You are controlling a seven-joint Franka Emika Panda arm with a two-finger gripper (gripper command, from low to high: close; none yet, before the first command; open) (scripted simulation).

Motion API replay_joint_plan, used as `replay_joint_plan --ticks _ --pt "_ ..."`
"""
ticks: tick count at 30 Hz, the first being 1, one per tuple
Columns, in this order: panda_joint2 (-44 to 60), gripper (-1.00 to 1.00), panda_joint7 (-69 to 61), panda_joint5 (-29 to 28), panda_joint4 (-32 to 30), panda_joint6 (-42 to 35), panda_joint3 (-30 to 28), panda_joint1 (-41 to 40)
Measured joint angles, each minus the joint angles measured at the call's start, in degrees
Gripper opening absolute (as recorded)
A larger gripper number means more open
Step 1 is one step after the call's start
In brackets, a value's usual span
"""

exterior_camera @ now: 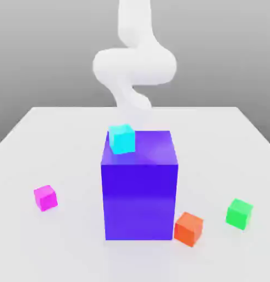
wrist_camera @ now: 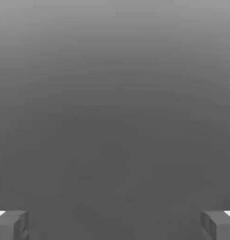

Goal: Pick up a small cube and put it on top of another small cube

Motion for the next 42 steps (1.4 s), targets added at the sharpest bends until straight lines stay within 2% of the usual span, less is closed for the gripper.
replay_joint_plan --ticks 8,15,24,29,33,38,42 --pt "10.91 0.00 5.89 -6.28 -7.36 7.22 -0.73 -9.46" --pt "20.24 0.00 9.99 -10.39 -13.62 13.34 -3.63 -16.78" --pt "31.84 0.00 12.21 -11.53 -21.79 21.68 -9.86 -24.04" --pt "38.01 0.00 10.00 -7.29 -26.51 26.70 -13.74 -26.49" --pt "42.88 0.00 4.30 1.65 -29.73 30.76 -15.29 -28.70" --pt "49.76 0.00 -2.00 10.97 -28.70 36.15 -9.90 -31.00" --pt "55.56 0.00 -5.35 15.31 -27.58 40.73 -4.78 -35.07"
